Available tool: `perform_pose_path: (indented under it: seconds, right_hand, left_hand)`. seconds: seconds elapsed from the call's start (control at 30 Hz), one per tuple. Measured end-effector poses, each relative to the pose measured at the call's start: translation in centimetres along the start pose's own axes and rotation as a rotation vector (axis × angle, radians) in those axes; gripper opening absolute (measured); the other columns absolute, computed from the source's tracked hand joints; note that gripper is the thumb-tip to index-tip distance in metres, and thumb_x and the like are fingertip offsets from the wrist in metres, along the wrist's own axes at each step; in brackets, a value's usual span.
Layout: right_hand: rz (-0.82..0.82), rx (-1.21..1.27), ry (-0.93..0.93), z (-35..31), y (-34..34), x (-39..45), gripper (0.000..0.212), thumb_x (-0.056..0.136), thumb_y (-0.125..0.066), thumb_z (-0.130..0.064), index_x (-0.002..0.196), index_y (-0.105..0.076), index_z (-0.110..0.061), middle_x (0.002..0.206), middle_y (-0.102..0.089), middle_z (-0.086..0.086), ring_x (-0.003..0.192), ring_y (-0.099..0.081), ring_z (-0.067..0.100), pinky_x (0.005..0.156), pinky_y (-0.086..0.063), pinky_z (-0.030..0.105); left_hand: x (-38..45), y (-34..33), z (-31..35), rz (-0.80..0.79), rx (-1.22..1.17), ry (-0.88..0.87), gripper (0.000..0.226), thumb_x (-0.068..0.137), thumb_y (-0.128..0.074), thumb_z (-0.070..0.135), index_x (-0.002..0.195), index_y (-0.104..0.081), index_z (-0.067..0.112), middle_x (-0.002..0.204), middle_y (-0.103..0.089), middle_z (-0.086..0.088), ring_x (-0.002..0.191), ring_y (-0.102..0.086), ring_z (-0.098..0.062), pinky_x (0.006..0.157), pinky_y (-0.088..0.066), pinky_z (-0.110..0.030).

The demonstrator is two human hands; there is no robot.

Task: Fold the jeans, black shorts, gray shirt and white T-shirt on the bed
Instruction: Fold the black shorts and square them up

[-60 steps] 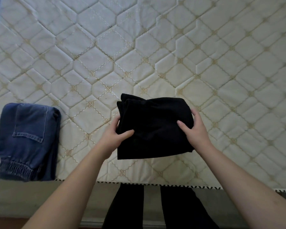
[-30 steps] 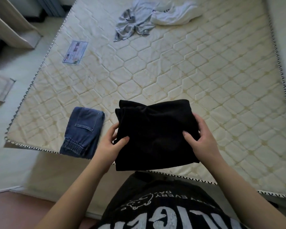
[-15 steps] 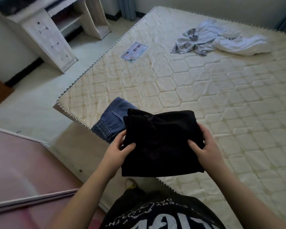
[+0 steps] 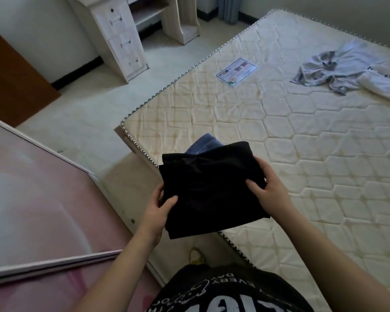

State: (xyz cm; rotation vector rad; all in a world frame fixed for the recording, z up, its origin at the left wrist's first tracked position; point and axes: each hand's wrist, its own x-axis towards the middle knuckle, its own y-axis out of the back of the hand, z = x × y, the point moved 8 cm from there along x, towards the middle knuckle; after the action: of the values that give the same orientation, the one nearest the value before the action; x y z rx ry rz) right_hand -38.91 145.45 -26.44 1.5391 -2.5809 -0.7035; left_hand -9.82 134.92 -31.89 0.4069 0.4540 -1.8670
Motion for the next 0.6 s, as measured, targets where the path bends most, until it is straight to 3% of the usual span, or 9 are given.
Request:
perform_pose_path:
  seconds: [0.2,0.47,0.6]
  right_hand:
    - [-0.03,-0.04,-0.027,-0.7,-3.9,2.6,0.059,0.09,-0.062,-0.021,0.139,-0.039,-0.045,0.126,-0.057,-0.018,0.112,-0.055,0.002,0.091,-0.044,0.024]
    - [-0.066,-0.102,-0.082,1.0,-4.3,5.7,0.06,0.091,-0.062,-0.021,0.141,-0.037,-0.043,0.133,-0.055,-0.013,0.12,-0.053,0.01,0.099,-0.045,0.034]
    - [-0.103,-0.091,-0.109,2.6,-4.2,8.4,0.058,0.093,-0.061,-0.019,0.141,-0.038,-0.043,0.132,-0.056,-0.012,0.12,-0.054,0.011,0.099,-0.045,0.033]
  left_hand:
    - [2.7,3.3,0.0,-0.001,-0.005,0.028,0.045,0.092,-0.064,0.012,0.132,-0.053,0.029,0.125,-0.066,0.004,0.113,-0.064,-0.015,0.085,-0.055,-0.027]
    - [5.6,2.2,-1.3,0.015,-0.022,0.122,0.038,0.093,-0.063,0.011,0.123,-0.056,0.033,0.111,-0.072,0.013,0.104,-0.068,-0.009,0.08,-0.056,-0.022]
    - [7.6,0.8,-2.0,0.036,-0.011,0.154,0.039,0.093,-0.064,0.014,0.127,-0.055,0.029,0.119,-0.069,0.008,0.107,-0.066,-0.007,0.083,-0.055,-0.022]
